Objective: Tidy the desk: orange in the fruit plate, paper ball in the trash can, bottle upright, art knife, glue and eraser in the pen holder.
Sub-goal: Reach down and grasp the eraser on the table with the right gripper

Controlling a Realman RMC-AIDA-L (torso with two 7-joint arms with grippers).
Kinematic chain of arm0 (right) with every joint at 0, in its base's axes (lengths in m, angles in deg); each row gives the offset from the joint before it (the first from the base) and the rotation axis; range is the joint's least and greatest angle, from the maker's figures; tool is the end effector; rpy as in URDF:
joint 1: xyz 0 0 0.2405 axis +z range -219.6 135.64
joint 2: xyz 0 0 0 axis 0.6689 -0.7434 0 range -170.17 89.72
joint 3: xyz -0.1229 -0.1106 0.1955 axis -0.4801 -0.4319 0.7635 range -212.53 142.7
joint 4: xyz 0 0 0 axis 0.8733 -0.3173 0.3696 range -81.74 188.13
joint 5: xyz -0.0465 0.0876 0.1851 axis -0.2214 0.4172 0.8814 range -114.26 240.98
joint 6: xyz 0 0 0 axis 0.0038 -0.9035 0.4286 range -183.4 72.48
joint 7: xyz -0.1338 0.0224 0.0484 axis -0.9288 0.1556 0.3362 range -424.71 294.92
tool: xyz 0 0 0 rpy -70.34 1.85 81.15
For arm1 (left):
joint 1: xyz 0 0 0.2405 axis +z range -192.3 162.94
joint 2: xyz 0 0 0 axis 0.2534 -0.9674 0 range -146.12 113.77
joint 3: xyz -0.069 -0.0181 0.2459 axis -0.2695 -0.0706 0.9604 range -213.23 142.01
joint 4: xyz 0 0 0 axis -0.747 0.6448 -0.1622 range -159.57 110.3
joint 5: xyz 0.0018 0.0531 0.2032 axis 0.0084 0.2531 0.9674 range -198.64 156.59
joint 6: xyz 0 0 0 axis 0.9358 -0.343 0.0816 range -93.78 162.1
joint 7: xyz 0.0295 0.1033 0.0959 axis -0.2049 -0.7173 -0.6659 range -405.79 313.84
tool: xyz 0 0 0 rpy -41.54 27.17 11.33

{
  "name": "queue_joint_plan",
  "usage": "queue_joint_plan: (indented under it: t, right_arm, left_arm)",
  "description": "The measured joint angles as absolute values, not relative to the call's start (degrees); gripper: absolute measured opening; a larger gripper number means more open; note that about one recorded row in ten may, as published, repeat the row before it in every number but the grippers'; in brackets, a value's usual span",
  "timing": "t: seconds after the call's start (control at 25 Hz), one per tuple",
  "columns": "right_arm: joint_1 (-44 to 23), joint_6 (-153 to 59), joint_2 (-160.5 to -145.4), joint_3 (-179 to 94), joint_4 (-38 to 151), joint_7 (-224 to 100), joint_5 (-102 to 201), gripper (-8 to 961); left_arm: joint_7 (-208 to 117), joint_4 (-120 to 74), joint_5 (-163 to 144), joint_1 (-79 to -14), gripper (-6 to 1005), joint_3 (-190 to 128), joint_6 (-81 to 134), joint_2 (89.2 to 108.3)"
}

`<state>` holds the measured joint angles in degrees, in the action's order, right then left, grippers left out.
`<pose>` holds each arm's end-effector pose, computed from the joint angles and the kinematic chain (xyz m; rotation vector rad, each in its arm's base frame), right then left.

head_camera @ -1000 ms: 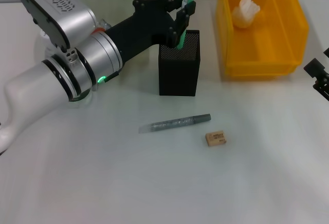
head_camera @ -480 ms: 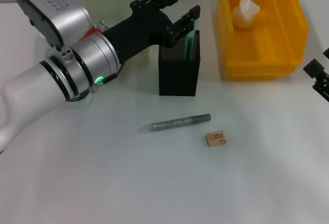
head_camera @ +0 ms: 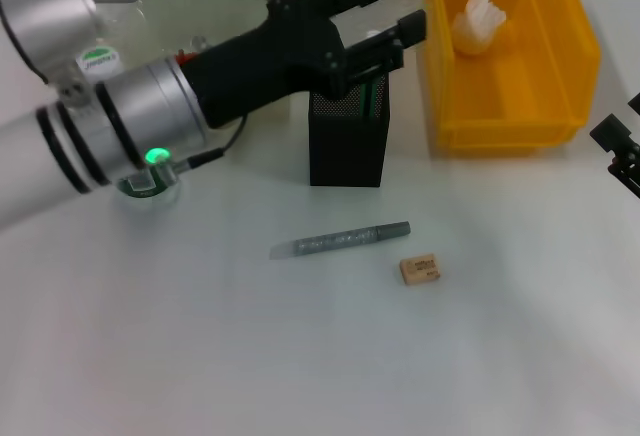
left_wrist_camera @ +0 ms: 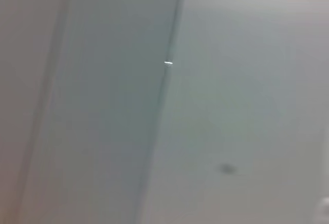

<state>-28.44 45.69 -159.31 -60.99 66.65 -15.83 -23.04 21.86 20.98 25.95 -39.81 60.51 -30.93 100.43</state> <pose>0.3237 0.2313 0.0168 -1.9635 0.5910 1.2548 -0.1558 0.3427 -0.0397 -2.5184 -0.3995 -1.2042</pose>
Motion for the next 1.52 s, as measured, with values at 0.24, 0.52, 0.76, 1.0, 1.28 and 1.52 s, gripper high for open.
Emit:
queue_joint_plan:
  t: [0.24,0.52,0.76,1.0,1.28,1.52]
  right_arm:
    - [-28.38,45.96,-159.29,-61.09,66.9,-15.62,-23.05,766]
    - [-28.59,47.5,-158.92,-61.12,74.51,-9.72,-26.91,768]
    - [-28.04,50.51,-158.99,-61.01,89.83,1.37,-33.33,767]
    - [-26.75,52.21,-159.05,-61.32,96.71,6.13,-36.77,767]
    - [-20.79,59.24,-158.48,-61.97,117.58,25.52,-48.17,767]
    - [-15.54,63.44,-157.1,-66.81,131.19,37.79,-54.89,767]
  left_arm:
    - [32.83,20.91,43.1,-43.36,667,46.65,-52.21,99.77]
    - [30.69,18.57,52.5,-42.24,668,40.02,-68.49,101.06]
    - [27.88,12.64,56.01,-39.89,666,39.12,-68.79,100.76]
    - [22.01,11.76,56.12,-35.68,664,38.96,-68.82,100.61]
    - [21.02,10.03,56.19,-33.15,663,39.13,-69.05,99.05]
    - [18.84,7.84,56.61,-33.1,663,39.17,-69.09,98.62]
